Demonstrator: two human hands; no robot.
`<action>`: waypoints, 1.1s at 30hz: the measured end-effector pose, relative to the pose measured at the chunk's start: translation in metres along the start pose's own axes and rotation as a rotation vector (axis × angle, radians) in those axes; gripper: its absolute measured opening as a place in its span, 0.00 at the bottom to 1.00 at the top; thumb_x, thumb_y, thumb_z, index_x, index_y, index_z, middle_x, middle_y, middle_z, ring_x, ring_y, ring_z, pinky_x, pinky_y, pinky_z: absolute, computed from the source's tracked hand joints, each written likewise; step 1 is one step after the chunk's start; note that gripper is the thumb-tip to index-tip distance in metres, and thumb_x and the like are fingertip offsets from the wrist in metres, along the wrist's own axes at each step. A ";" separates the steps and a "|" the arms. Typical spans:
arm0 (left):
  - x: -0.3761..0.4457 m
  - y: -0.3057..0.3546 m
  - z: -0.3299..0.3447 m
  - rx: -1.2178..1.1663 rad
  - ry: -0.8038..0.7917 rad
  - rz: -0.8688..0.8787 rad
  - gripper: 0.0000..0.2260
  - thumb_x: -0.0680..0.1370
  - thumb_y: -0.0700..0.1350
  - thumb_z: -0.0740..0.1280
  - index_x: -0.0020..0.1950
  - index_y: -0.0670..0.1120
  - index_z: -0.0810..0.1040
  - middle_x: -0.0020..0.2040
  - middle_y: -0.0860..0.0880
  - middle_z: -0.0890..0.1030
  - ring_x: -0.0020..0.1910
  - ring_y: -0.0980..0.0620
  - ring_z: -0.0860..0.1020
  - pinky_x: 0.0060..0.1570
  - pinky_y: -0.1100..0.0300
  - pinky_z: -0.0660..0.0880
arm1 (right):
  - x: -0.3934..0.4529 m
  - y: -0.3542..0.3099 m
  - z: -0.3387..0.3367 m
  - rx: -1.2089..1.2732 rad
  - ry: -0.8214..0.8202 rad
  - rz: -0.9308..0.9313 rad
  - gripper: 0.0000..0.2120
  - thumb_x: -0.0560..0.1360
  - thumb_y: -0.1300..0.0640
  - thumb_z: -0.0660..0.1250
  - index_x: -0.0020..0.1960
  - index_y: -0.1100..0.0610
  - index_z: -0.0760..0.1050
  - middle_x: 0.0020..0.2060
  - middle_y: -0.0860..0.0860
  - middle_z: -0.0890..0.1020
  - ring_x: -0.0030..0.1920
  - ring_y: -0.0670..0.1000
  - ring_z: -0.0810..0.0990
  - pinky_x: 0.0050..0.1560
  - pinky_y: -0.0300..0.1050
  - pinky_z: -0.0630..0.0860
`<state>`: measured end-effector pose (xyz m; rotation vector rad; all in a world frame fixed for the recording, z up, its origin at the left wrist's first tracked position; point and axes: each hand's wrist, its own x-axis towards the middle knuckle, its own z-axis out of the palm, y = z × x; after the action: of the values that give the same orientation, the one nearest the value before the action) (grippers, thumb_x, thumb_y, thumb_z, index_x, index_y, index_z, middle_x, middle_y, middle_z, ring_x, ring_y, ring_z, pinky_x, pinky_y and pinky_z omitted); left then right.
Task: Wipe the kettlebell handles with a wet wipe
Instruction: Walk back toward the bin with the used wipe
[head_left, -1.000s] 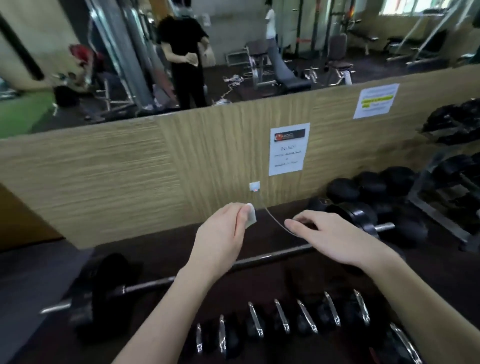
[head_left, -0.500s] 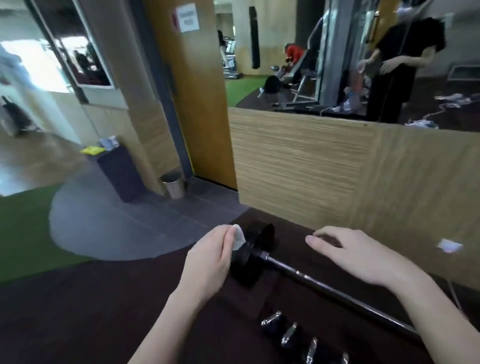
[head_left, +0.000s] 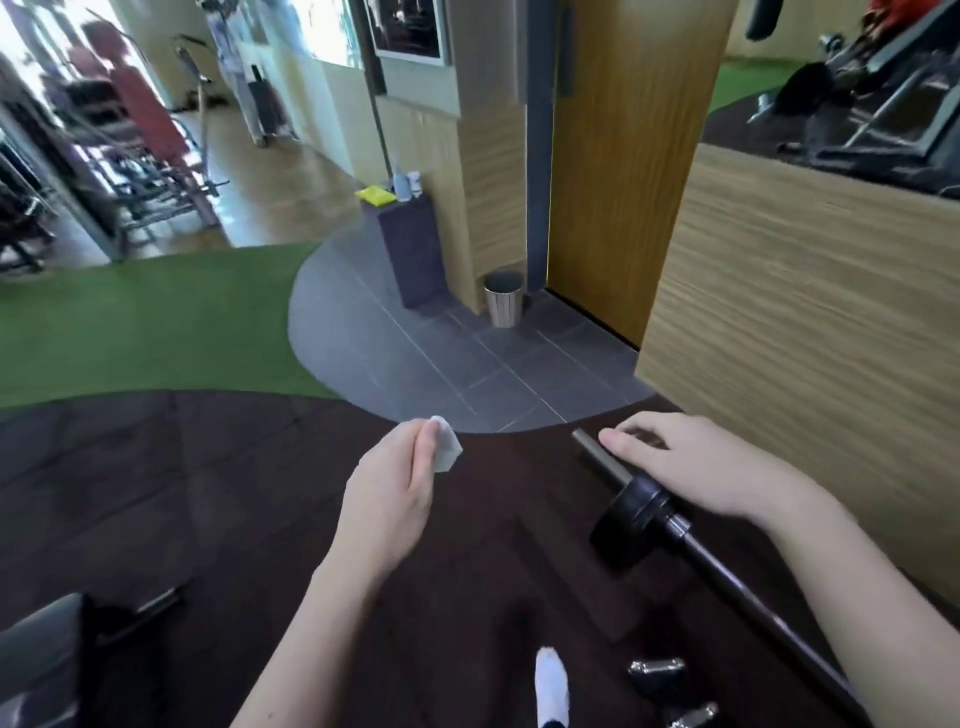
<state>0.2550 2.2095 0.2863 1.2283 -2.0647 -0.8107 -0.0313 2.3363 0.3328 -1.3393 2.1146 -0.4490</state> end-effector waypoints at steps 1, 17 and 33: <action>0.018 -0.006 0.001 -0.003 0.013 -0.003 0.21 0.86 0.60 0.50 0.49 0.55 0.79 0.47 0.58 0.85 0.49 0.58 0.84 0.55 0.47 0.80 | 0.019 -0.006 -0.001 -0.003 -0.005 -0.006 0.29 0.71 0.20 0.54 0.58 0.37 0.78 0.53 0.37 0.82 0.52 0.39 0.80 0.59 0.47 0.78; 0.320 -0.072 0.028 -0.029 -0.053 -0.051 0.18 0.88 0.56 0.52 0.47 0.56 0.78 0.47 0.59 0.83 0.48 0.59 0.82 0.55 0.49 0.78 | 0.309 -0.090 -0.022 0.082 0.179 0.032 0.32 0.76 0.29 0.59 0.74 0.45 0.70 0.72 0.43 0.74 0.71 0.47 0.73 0.70 0.50 0.71; 0.692 -0.206 0.007 0.019 -0.279 0.022 0.18 0.87 0.55 0.55 0.40 0.56 0.74 0.40 0.58 0.80 0.42 0.58 0.79 0.50 0.53 0.78 | 0.651 -0.189 -0.017 0.145 0.268 0.223 0.26 0.77 0.32 0.62 0.67 0.46 0.76 0.62 0.40 0.80 0.61 0.42 0.78 0.62 0.43 0.77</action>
<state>0.0873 1.5076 0.2533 1.1539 -2.3069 -1.0022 -0.1184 1.6683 0.2583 -0.9923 2.3649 -0.7048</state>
